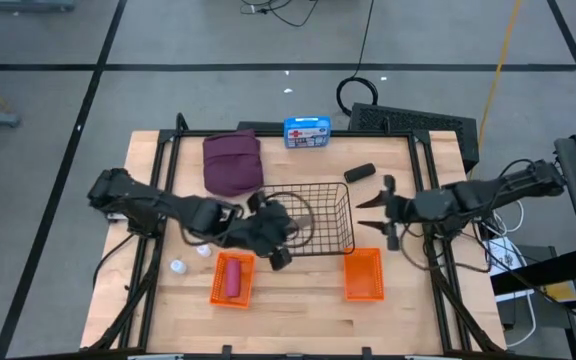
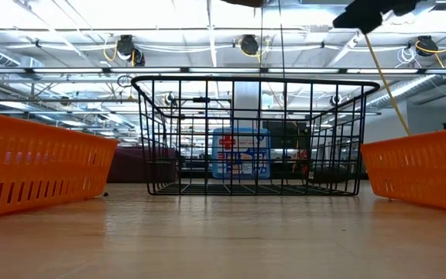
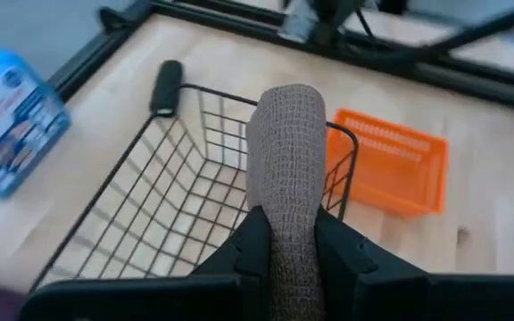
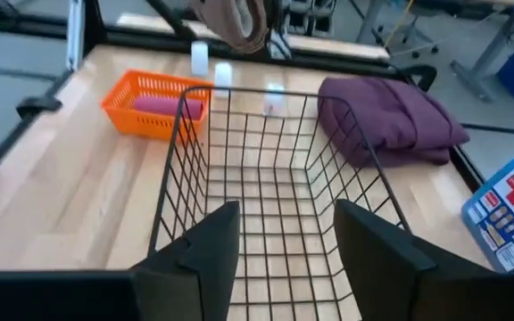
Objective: Pick & Place Medicine items
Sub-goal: Put the brown bandage into the left orange basket, then put the bottom white pill bottle into the right orange basket
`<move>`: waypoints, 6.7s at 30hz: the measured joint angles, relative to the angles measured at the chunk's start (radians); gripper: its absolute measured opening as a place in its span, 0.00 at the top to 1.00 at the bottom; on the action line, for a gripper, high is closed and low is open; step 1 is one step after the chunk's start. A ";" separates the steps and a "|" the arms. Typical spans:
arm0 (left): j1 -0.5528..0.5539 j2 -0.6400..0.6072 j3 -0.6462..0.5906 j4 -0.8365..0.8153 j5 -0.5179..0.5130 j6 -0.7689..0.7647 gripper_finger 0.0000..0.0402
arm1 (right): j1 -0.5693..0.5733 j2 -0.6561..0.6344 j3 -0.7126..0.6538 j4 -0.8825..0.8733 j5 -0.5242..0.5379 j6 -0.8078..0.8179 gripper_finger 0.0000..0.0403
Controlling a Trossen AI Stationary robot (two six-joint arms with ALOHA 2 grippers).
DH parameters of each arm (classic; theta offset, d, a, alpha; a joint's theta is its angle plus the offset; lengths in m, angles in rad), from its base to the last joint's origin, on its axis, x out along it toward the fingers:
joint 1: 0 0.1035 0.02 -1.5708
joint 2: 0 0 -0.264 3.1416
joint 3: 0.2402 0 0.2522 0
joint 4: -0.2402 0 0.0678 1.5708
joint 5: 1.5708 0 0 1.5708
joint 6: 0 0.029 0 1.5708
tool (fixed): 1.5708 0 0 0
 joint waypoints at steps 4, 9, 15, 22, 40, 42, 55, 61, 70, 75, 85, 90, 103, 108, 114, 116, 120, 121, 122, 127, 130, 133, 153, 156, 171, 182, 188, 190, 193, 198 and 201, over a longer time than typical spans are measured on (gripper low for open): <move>-0.059 -0.051 -0.137 0.056 -0.085 -0.179 0.88 | -0.001 -0.098 -0.065 0.001 0.123 -0.021 0.58; -0.160 -0.074 -0.210 0.057 -0.206 -0.426 0.88 | -0.001 -0.189 -0.143 0.023 0.462 -0.026 0.62; -0.297 -0.062 -0.213 0.010 -0.354 -0.648 0.88 | -0.001 -0.254 -0.229 0.142 0.629 -0.041 0.64; -0.418 -0.061 -0.294 -0.017 -0.495 -0.931 0.88 | -0.001 -0.267 -0.339 0.321 0.629 -0.146 0.65; -0.442 -0.061 -0.442 -0.076 -0.282 -1.444 0.88 | -0.001 -0.268 -0.612 0.886 0.628 -0.471 0.70; -0.436 -0.052 -0.442 -0.081 -0.277 -1.461 0.88 | -0.001 -0.268 -0.638 0.949 0.627 -0.472 0.70; -0.428 -0.001 -0.442 -0.156 -0.078 -1.621 0.88 | -0.001 -0.268 -0.679 1.036 0.626 -0.419 0.71; -0.428 0.000 -0.442 -0.176 -0.017 -1.675 0.88 | -0.001 -0.268 -0.679 1.044 0.623 -0.414 0.71; -0.399 0.043 -0.441 -0.218 0.029 -1.720 0.88 | -0.001 -0.268 -0.679 1.043 0.623 -0.413 0.72; -0.380 0.091 -0.441 -0.181 0.061 -1.721 0.88 | -0.001 -0.267 -0.679 1.043 0.623 -0.413 0.72; -0.357 0.166 -0.441 -0.113 0.068 -1.709 0.82 | -0.001 -0.267 -0.679 1.043 0.622 -0.413 0.72; -0.354 0.164 -0.441 -0.080 0.068 -1.666 0.69 | -0.001 -0.267 -0.679 1.043 0.622 -0.413 0.73; -0.331 0.164 -0.441 -0.023 0.060 -1.494 0.56 | -0.001 -0.267 -0.679 1.043 0.622 -0.413 0.72; -0.313 0.154 -0.442 -0.029 0.060 -1.456 0.56 | -0.001 -0.267 -0.679 1.043 0.622 -0.414 0.73; -0.303 0.084 -0.442 -0.045 0.052 -1.388 0.60 | -0.001 -0.267 -0.679 1.042 0.622 -0.415 0.73; -0.303 0.052 -0.442 -0.059 0.032 -1.363 0.61 | -0.001 -0.268 -0.679 1.042 0.622 -0.415 0.73; -0.303 -0.021 -0.442 -0.074 -0.027 -1.282 0.62 | 0.000 -0.268 -0.679 1.042 0.622 -0.415 0.72; -0.303 -0.041 -0.441 -0.071 -0.028 -1.249 0.62 | 0.000 -0.268 -0.679 1.042 0.622 -0.415 0.72; -0.303 -0.058 -0.441 -0.066 -0.031 -1.214 0.62 | 0.000 -0.267 -0.679 1.042 0.622 -0.415 0.72; -0.296 -0.134 -0.441 -0.065 -0.031 -1.120 0.60 | 0.000 -0.268 -0.679 1.042 0.622 -0.415 0.73; -0.286 -0.179 -0.441 -0.064 -0.053 -1.031 0.60 | 0.000 -0.268 -0.679 1.042 0.622 -0.415 0.72; -0.266 -0.222 -0.441 -0.064 -0.065 -0.896 0.61 | 0.000 -0.267 -0.679 1.042 0.622 -0.415 0.72; -0.149 -0.384 -0.461 -0.066 -0.454 -0.142 0.62 | 0.000 -0.268 -0.679 1.042 0.622 -0.415 0.72; -0.100 -0.436 -0.524 0.045 -0.354 -0.010 0.62 | 0.000 -0.268 -0.679 1.042 0.622 -0.414 0.73; 0.137 -0.982 -1.082 0.683 0.036 0.383 0.62 | 0.000 -0.267 -0.679 1.038 0.623 -0.414 0.72; 0.190 -1.214 -1.181 0.772 0.217 0.453 0.62 | 0.000 -0.268 -0.679 1.039 0.623 -0.413 0.73; 0.230 -1.236 -1.192 0.768 0.237 0.386 0.62 | 0.000 -0.268 -0.679 1.039 0.623 -0.413 0.73; 0.236 -1.234 -1.193 0.768 0.259 0.332 0.62 | 0.000 -0.267 -0.679 1.039 0.623 -0.413 0.73; 0.236 -1.227 -1.193 0.769 0.268 0.284 0.62 | 0.000 -0.267 -0.679 1.039 0.622 -0.414 0.73; 0.236 -1.226 -1.193 0.769 0.268 0.283 0.62 | 0.000 -0.268 -0.679 1.039 0.623 -0.413 0.73; 0.236 -1.225 -1.193 0.770 0.267 0.280 0.62 | -0.001 -0.267 -0.679 1.039 0.623 -0.413 0.73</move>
